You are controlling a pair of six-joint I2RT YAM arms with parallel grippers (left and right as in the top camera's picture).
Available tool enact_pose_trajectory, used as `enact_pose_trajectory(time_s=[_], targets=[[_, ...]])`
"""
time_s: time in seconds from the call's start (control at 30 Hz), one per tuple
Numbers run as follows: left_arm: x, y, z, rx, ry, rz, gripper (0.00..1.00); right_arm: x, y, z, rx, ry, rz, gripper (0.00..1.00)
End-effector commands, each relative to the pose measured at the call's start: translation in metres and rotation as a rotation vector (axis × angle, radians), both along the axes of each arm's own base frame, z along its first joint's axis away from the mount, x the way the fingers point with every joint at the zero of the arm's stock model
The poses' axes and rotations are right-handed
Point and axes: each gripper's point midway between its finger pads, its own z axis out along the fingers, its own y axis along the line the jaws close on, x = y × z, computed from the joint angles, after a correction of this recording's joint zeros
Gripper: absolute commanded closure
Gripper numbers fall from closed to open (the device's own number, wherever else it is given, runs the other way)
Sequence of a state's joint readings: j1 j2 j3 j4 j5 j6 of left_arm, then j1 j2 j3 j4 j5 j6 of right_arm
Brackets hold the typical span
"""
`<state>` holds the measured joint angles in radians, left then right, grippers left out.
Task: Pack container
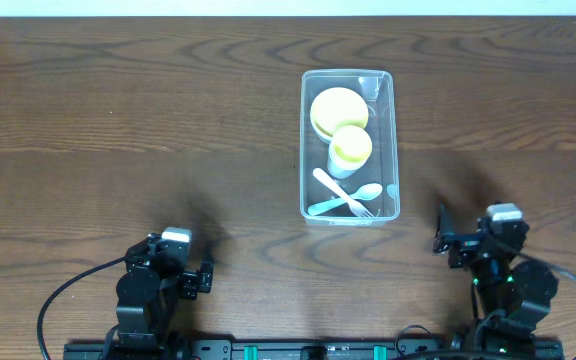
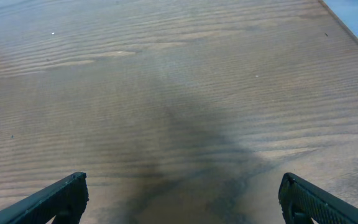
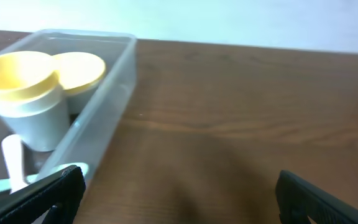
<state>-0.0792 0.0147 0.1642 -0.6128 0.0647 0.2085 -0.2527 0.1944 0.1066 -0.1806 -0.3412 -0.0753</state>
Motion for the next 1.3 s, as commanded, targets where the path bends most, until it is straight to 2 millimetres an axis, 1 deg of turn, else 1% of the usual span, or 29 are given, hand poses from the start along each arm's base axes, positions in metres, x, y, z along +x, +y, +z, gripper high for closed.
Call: enact_pose_trajectory(time_s=[0.0,0.03,0.17,0.37,1.27], targets=[[0.001,0.0,-0.002,-0.011,-0.003,0.005,0.02,-0.002,0.012,-0.001,-0.029,-0.046,0.048,0.01],[0.001,0.0,-0.002,-0.011,-0.003,0.005,0.02,-0.002,0.016,-0.001,-0.035,-0.062,0.058,0.01],[0.001,0.0,-0.002,-0.011,-0.003,0.005,0.02,-0.004,0.025,0.01,-0.089,-0.116,0.097,0.01],[0.001,0.0,-0.002,-0.011,-0.003,0.005,0.02,-0.006,0.033,0.015,-0.104,-0.145,0.13,0.01],[0.001,0.0,-0.002,-0.011,-0.003,0.005,0.02,-0.006,0.034,0.015,-0.104,-0.145,0.131,0.01]])
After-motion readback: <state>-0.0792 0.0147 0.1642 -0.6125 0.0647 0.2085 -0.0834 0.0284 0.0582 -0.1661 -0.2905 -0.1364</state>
